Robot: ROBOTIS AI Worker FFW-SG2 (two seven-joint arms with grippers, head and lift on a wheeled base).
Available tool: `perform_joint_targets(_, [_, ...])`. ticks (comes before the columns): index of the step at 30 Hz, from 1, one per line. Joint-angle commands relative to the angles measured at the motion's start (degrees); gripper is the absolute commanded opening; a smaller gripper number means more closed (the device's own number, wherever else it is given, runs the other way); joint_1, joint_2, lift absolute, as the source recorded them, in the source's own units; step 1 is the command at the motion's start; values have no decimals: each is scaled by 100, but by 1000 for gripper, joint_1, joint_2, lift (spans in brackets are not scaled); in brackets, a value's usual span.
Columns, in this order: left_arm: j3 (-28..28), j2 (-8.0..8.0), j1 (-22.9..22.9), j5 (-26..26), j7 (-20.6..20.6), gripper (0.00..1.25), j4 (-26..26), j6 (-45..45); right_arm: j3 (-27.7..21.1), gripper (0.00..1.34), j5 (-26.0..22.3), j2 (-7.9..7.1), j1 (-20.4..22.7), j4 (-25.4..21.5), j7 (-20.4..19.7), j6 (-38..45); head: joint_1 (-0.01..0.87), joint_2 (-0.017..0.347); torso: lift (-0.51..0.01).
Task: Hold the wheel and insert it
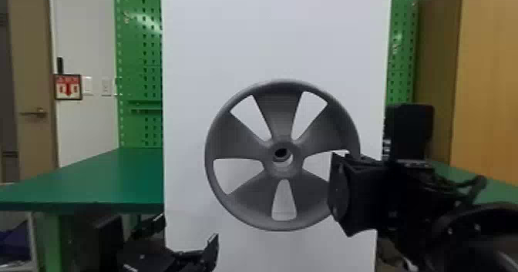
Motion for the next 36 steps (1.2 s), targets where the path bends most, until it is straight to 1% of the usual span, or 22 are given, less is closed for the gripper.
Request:
perform_joint_targets(1, [-9,0,11,-8,3,1147,0,0,18,157,9,5,-96,26,0,84,97,15,-442])
perform_joint_targets(10, [-9,0,11,-8,3,1147,0,0,53,158,44,5,-245,35,0,181,97,15,-442])
perform_joint_targets(36, [-18,0,11,-8,3,1147,0,0,88,158,114,5,-263,96,0,189,97,15,-442])
